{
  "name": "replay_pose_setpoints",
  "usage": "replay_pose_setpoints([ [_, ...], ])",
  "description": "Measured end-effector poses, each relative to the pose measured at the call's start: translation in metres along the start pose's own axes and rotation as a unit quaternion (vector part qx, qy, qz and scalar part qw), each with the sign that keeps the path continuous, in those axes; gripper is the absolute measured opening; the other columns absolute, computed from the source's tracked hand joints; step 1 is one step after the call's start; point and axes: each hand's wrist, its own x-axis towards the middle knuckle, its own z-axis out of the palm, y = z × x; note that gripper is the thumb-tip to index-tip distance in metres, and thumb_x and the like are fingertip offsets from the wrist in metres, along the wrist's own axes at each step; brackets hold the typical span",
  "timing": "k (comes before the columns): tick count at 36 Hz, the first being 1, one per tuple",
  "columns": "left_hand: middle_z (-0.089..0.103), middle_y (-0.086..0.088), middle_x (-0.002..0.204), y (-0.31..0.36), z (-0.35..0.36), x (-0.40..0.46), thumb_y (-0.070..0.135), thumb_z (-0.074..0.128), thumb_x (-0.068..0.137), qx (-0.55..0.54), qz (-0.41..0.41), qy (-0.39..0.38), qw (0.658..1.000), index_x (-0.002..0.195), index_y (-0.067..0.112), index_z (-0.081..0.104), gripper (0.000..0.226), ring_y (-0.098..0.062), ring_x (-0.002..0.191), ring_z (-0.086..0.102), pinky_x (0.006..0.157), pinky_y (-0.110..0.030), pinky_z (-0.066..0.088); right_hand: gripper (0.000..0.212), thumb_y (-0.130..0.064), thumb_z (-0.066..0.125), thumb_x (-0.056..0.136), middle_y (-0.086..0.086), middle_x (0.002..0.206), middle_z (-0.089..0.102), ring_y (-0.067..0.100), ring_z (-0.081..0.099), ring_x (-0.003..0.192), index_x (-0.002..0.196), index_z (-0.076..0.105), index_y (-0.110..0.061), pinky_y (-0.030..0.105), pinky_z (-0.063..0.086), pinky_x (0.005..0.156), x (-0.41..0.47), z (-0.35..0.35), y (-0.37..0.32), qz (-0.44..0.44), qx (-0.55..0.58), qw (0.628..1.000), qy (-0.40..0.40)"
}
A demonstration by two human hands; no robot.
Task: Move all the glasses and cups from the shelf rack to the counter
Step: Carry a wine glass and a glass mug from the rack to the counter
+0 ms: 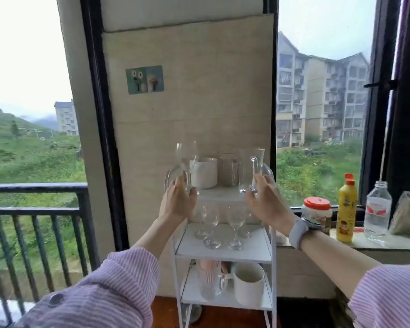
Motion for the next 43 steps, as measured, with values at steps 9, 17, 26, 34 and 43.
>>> replay_pose_setpoints([
  [9, 0.047, -0.02, 0.137, -0.02, 0.038, 0.062, 0.023, 0.049, 0.092, -0.125, -0.052, 0.022, 0.991, 0.142, 0.004, 0.02, 0.061, -0.035, 0.121, 0.048, 0.096, -0.041, 0.041, 0.04, -0.014, 0.045, 0.09, 0.019, 0.117, 0.054, 0.027, 0.053, 0.103, 0.126, 0.039, 0.004, 0.03, 0.043, 0.083, 0.059, 0.023, 0.001, 0.086, 0.091, 0.985, 0.116],
  [17, 0.062, -0.025, 0.085, -0.03, 0.061, 0.078, 0.022, 0.042, 0.096, -0.183, -0.06, 0.07, 0.979, 0.118, 0.003, 0.036, 0.03, -0.038, 0.074, 0.058, 0.061, -0.041, 0.042, 0.029, -0.021, 0.046, 0.086, 0.014, 0.061, 0.06, 0.028, 0.055, 0.064, 0.061, 0.05, -0.007, 0.035, 0.044, 0.066, 0.094, 0.038, 0.013, 0.167, 0.173, 0.959, 0.149],
  [26, 0.065, -0.012, 0.084, -0.027, 0.053, 0.073, 0.028, 0.046, 0.095, -0.169, 0.021, 0.146, 0.975, 0.125, 0.012, 0.044, 0.034, -0.032, 0.073, 0.058, 0.059, -0.04, 0.045, 0.049, -0.024, 0.039, 0.096, 0.001, 0.046, 0.034, 0.018, 0.033, 0.046, 0.049, 0.03, -0.015, 0.027, 0.027, 0.047, 0.091, 0.043, 0.009, 0.096, 0.218, 0.945, 0.225],
  [34, 0.066, -0.008, 0.079, -0.009, 0.027, 0.054, 0.03, 0.047, 0.094, -0.17, 0.092, 0.199, 0.961, 0.111, 0.009, 0.054, 0.028, -0.024, 0.071, 0.055, 0.06, -0.03, 0.032, 0.049, -0.018, 0.045, 0.095, -0.004, 0.042, 0.026, 0.006, 0.024, 0.039, 0.049, 0.027, -0.019, 0.014, 0.021, 0.039, 0.067, 0.036, -0.006, -0.022, 0.215, 0.934, 0.284],
  [43, 0.058, -0.012, 0.062, -0.017, 0.031, -0.017, 0.036, 0.052, 0.09, -0.255, 0.095, 0.104, 0.957, 0.092, 0.014, 0.054, 0.022, -0.033, 0.059, 0.058, 0.057, -0.053, 0.051, 0.045, -0.029, 0.045, 0.093, -0.003, 0.042, 0.029, 0.015, 0.026, 0.037, 0.054, 0.035, -0.011, 0.029, 0.023, 0.039, -0.019, 0.023, -0.019, -0.03, 0.327, 0.916, 0.229],
])
